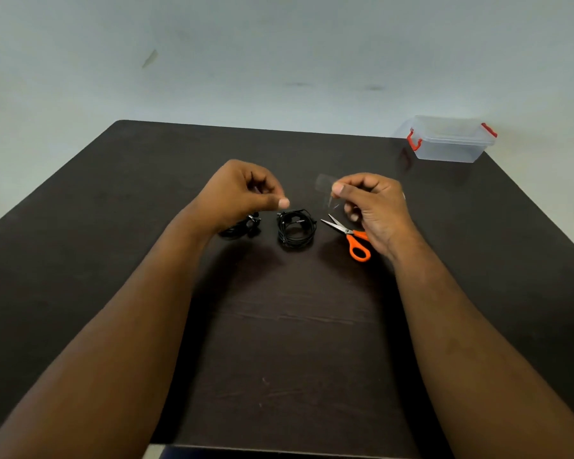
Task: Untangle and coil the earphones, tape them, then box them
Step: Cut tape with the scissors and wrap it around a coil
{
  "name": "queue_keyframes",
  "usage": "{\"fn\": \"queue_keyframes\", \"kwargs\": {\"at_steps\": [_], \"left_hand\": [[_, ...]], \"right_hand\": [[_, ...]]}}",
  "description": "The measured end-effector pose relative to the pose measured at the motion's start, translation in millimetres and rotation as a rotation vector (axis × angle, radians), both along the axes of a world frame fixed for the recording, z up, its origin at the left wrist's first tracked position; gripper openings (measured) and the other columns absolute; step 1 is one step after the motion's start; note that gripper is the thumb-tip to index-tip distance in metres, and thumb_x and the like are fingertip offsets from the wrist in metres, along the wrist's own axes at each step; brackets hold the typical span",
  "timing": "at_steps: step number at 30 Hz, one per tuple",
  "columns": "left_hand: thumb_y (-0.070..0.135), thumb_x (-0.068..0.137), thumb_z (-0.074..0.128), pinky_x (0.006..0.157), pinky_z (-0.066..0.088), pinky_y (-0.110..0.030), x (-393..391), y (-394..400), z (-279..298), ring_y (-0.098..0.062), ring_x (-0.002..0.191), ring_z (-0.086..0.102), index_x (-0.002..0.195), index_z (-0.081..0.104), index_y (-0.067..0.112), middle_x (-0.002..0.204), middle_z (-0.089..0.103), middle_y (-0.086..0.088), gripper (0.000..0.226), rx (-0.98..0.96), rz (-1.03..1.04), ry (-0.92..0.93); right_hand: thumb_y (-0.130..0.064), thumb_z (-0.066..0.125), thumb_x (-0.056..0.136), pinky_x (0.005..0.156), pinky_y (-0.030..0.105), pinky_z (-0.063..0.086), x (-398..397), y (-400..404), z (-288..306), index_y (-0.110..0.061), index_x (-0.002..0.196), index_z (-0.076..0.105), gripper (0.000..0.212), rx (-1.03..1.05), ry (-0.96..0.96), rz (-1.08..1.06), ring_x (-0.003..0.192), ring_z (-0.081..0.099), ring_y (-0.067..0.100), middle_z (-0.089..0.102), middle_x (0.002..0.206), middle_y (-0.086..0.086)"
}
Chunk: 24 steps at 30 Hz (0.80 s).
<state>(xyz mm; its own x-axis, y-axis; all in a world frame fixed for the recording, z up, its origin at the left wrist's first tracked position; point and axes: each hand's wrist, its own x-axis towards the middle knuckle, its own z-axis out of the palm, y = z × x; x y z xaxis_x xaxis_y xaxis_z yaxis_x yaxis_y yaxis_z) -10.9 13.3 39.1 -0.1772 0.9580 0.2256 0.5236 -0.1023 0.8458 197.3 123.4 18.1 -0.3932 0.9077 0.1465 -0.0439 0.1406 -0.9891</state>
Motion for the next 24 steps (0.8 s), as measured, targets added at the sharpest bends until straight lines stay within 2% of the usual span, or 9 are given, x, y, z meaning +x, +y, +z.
{"fn": "queue_keyframes", "kwargs": {"at_steps": [3, 7, 9, 11, 13, 16, 18, 21, 24], "left_hand": [[0.011, 0.071, 0.085, 0.061, 0.049, -0.023, -8.4, -9.7, -12.1, -0.01, 0.063, 0.063, 0.079, 0.075, 0.019, 0.078, 0.069, 0.005, 0.015, -0.032, -0.029, 0.193], [0.016, 0.072, 0.084, 0.079, 0.044, -0.021, -3.1, -6.8, -19.2, -0.008, 0.094, 0.053, 0.105, 0.074, 0.033, 0.112, 0.054, 0.009, 0.039, -0.009, -0.119, 0.463], [0.022, 0.074, 0.082, 0.092, 0.039, -0.027, 5.8, -4.8, -21.6, -0.011, 0.114, 0.044, 0.11, 0.072, 0.036, 0.128, 0.048, 0.008, 0.04, -0.053, -0.133, 0.567], [0.028, 0.076, 0.08, 0.101, 0.035, -0.036, 9.1, -4.4, -22.9, -0.014, 0.122, 0.037, 0.109, 0.073, 0.037, 0.14, 0.042, 0.009, 0.035, -0.096, -0.111, 0.639], [0.033, 0.076, 0.08, 0.105, 0.032, -0.042, 8.2, -3.9, -21.6, -0.015, 0.124, 0.034, 0.105, 0.075, 0.037, 0.147, 0.037, 0.011, 0.03, -0.117, -0.097, 0.662], [0.034, 0.076, 0.079, 0.106, 0.029, -0.043, 9.4, -3.2, -19.6, -0.016, 0.125, 0.032, 0.103, 0.075, 0.039, 0.153, 0.029, 0.013, 0.028, -0.139, -0.103, 0.691], [0.035, 0.076, 0.079, 0.104, 0.028, -0.043, 11.1, -3.0, -19.6, -0.015, 0.123, 0.032, 0.099, 0.076, 0.038, 0.154, 0.027, 0.015, 0.023, -0.149, -0.103, 0.701], [0.033, 0.078, 0.078, 0.101, 0.025, -0.039, 12.0, -2.4, -22.3, -0.014, 0.123, 0.03, 0.093, 0.076, 0.034, 0.152, 0.029, 0.015, 0.015, -0.14, -0.09, 0.689], [0.03, 0.084, 0.073, 0.098, 0.019, -0.034, 14.4, 0.3, -28.6, -0.017, 0.126, 0.031, 0.094, 0.073, 0.028, 0.146, 0.036, 0.012, 0.01, -0.114, -0.059, 0.674]], "right_hand": [[-0.008, 0.074, 0.08, 0.042, 0.02, 0.036, -6.3, -6.5, -0.5, -0.013, 0.076, 0.074, 0.007, -0.007, -0.015, 0.022, 0.048, 0.046, 0.01, 0.059, 0.073, 0.019], [-0.009, 0.076, 0.079, 0.045, 0.022, 0.038, -7.3, -10.9, 2.0, -0.014, 0.076, 0.074, 0.006, 0.049, -0.034, -0.008, 0.047, 0.049, 0.008, 0.057, 0.067, 0.016], [-0.01, 0.076, 0.079, 0.046, 0.023, 0.038, -7.2, -11.5, 2.4, -0.015, 0.077, 0.074, 0.006, 0.065, -0.035, -0.019, 0.048, 0.049, 0.008, 0.058, 0.068, 0.017], [-0.01, 0.076, 0.079, 0.046, 0.023, 0.038, -6.9, -12.0, 2.6, -0.014, 0.078, 0.074, 0.005, 0.065, -0.039, -0.022, 0.048, 0.049, 0.008, 0.058, 0.068, 0.018], [-0.01, 0.076, 0.08, 0.046, 0.022, 0.038, -6.9, -12.3, 2.7, -0.014, 0.078, 0.074, 0.005, 0.058, -0.027, -0.028, 0.048, 0.05, 0.008, 0.058, 0.065, 0.014], [-0.009, 0.075, 0.08, 0.046, 0.022, 0.04, -8.5, -14.1, 3.6, -0.014, 0.081, 0.074, 0.006, 0.058, -0.02, -0.036, 0.049, 0.051, 0.008, 0.059, 0.06, 0.004], [-0.008, 0.073, 0.082, 0.047, 0.023, 0.041, -9.7, -15.8, 4.3, -0.013, 0.084, 0.075, 0.005, 0.053, -0.014, -0.042, 0.049, 0.052, 0.008, 0.061, 0.064, 0.008], [-0.008, 0.07, 0.083, 0.047, 0.022, 0.041, -12.1, -17.9, 5.9, -0.012, 0.086, 0.075, 0.007, 0.033, 0.007, -0.052, 0.052, 0.051, 0.008, 0.067, 0.078, 0.02], [-0.007, 0.068, 0.083, 0.046, 0.02, 0.04, -15.4, -18.4, 6.6, -0.018, 0.081, 0.075, 0.014, -0.026, 0.051, -0.06, 0.054, 0.051, 0.009, 0.072, 0.08, 0.008]]}}
